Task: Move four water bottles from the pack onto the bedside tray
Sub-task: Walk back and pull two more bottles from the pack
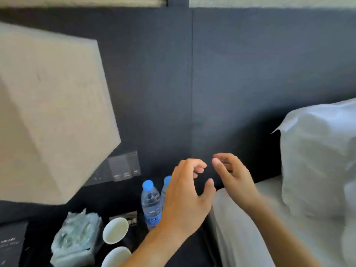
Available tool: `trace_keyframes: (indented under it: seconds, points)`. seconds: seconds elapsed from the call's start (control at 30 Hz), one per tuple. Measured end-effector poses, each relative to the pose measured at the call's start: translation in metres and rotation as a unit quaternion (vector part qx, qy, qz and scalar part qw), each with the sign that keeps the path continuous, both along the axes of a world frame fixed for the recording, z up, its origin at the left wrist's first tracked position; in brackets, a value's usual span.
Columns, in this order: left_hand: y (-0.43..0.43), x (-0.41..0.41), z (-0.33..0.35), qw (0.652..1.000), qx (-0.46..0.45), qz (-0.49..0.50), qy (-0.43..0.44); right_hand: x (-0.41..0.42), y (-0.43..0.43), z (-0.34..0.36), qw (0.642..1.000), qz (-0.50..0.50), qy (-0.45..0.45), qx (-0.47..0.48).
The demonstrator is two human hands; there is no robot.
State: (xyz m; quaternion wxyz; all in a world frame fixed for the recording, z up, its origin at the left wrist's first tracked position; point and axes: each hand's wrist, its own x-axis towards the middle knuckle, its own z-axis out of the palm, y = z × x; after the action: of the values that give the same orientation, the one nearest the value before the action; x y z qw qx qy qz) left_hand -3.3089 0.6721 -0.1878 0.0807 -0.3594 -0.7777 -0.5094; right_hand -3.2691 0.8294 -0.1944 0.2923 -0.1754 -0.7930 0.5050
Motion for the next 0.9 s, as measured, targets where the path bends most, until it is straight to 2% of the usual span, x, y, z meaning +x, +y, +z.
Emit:
trace_keyframes:
  seconds: [0.1, 0.17, 0.27, 0.37, 0.5, 0.6, 0.73, 0.9]
  points:
    - [0.058, 0.025, 0.105, 0.992, -0.069, -0.076, -0.074, 0.055, 0.044, 0.112, 0.997, -0.046, -0.055, 0.034]
    - [0.088, 0.042, 0.184, 0.982, -0.135, -0.112, -0.076, 0.099, 0.074, 0.197, 0.987, -0.079, -0.121, 0.070]
    - [0.123, 0.072, 0.304, 0.951, -0.265, -0.161, -0.007, 0.182, 0.112, 0.328, 0.955, -0.117, -0.249, 0.114]
    - [0.152, 0.113, 0.426, 0.920, -0.320, -0.208, 0.092, 0.277, 0.127, 0.444, 0.918, -0.168, -0.320, 0.161]
    - [0.184, 0.204, 0.576, 0.903, -0.278, -0.301, 0.133, 0.413, 0.100, 0.580, 0.894, -0.298, -0.289, 0.169]
    - [0.184, 0.306, 0.654, 0.871, -0.203, -0.415, 0.168, 0.521, 0.043, 0.644, 0.853, -0.437, -0.230, 0.170]
    - [0.148, 0.465, 0.713, 0.798, -0.159, -0.531, 0.239, 0.665, -0.073, 0.685, 0.775, -0.582, -0.186, 0.159]
    - [0.054, 0.678, 0.726, 0.678, -0.087, -0.673, 0.283, 0.829, -0.252, 0.703, 0.631, -0.738, -0.192, 0.142]
